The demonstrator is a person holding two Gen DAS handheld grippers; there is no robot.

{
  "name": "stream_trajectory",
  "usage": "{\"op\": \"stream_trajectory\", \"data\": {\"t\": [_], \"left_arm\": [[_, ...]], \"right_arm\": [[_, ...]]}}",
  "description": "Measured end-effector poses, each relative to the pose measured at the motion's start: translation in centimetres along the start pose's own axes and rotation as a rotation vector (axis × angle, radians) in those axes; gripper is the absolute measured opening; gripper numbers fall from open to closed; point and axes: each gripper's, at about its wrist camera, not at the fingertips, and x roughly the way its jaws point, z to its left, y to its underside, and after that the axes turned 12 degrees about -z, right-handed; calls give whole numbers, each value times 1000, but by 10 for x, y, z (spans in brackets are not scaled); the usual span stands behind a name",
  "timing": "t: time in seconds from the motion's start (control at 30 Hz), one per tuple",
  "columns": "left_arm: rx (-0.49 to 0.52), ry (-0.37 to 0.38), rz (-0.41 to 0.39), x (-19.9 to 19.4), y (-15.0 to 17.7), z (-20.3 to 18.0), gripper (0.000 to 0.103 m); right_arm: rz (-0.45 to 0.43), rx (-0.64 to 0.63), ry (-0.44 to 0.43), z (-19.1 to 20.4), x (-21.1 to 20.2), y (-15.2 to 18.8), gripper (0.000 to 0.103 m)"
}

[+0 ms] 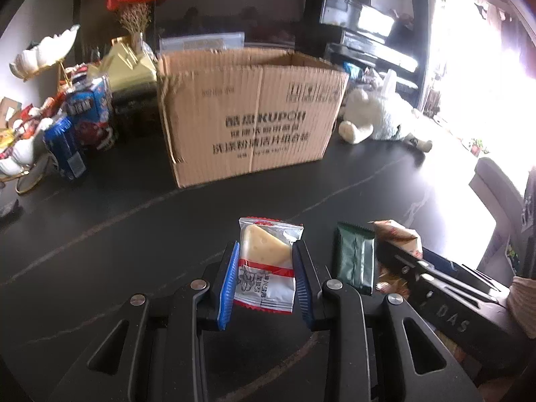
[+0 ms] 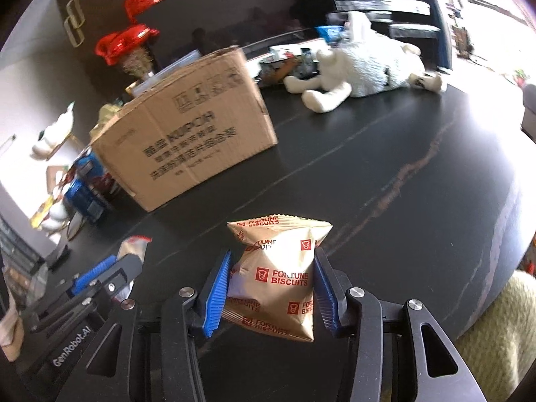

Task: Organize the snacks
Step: 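Carry the cheese-cake packet and biscuit bag into the box and release both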

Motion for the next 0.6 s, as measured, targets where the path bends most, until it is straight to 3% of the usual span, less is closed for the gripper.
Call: {"op": "stream_trajectory", "data": {"t": [0.6], "left_arm": [[28, -61, -176, -47, -64, 8, 32]], "right_arm": [[-138, -189, -138, 48, -33, -62, 48]]}}
